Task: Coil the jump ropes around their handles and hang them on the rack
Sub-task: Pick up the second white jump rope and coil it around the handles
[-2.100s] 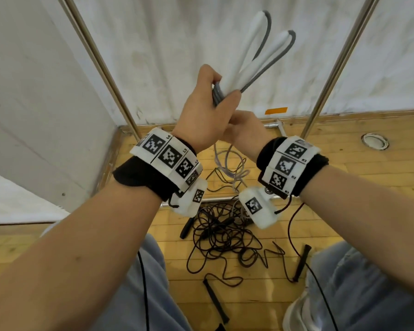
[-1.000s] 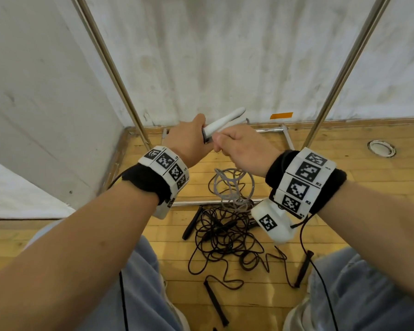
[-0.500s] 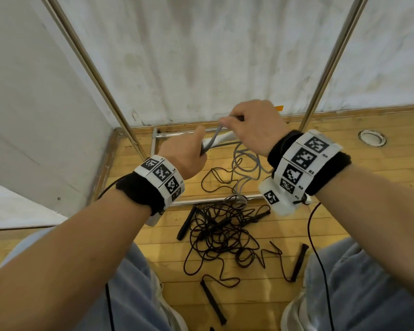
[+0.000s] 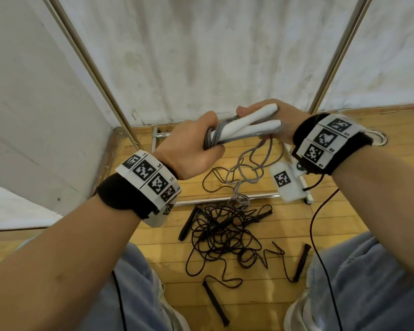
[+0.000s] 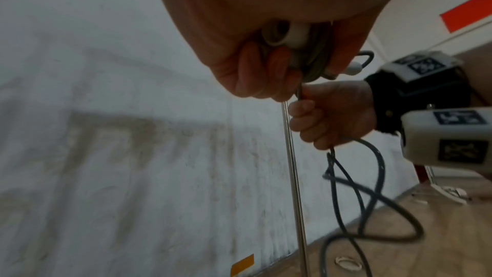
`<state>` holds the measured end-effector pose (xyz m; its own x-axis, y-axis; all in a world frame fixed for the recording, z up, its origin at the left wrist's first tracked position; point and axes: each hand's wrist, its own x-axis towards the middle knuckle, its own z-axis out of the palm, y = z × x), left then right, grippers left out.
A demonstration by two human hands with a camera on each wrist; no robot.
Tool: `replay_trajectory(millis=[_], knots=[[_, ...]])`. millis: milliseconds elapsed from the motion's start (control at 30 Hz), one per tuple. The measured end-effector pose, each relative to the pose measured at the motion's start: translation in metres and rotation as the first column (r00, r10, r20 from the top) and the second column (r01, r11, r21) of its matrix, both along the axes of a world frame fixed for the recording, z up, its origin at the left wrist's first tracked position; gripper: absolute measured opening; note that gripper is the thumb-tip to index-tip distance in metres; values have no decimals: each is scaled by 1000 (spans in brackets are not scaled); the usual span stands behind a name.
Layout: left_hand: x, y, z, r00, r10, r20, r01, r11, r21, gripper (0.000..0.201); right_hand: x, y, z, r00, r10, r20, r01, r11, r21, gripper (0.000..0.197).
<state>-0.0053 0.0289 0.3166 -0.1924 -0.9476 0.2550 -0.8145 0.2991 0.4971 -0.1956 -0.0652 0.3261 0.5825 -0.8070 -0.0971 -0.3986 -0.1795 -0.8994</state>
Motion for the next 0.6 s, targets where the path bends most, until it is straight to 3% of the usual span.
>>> replay_trajectory(millis=[233, 333, 433, 500, 600], knots=[[-3, 2, 10, 933, 101, -345, -104, 995, 10, 32, 35, 26, -30, 987, 147, 63, -157, 964, 213, 49], [-1, -1, 11, 874, 166, -456, -152, 986, 68, 28, 46, 37, -33, 991, 106, 83, -124, 960, 252, 58], [1, -4, 8, 864, 217, -455, -202, 976, 83, 27, 55, 47, -33, 996, -1, 84, -25, 951, 308, 60], [3, -8, 7, 865, 255, -432, -260, 964, 49, 25, 58, 53, -33, 998, -40, 43, 32, 983, 182, 58], [6, -14, 7, 828, 335, -450, -349, 936, 55, 26, 59, 55, -36, 989, -18, -145, -10, 982, -190, 37]])
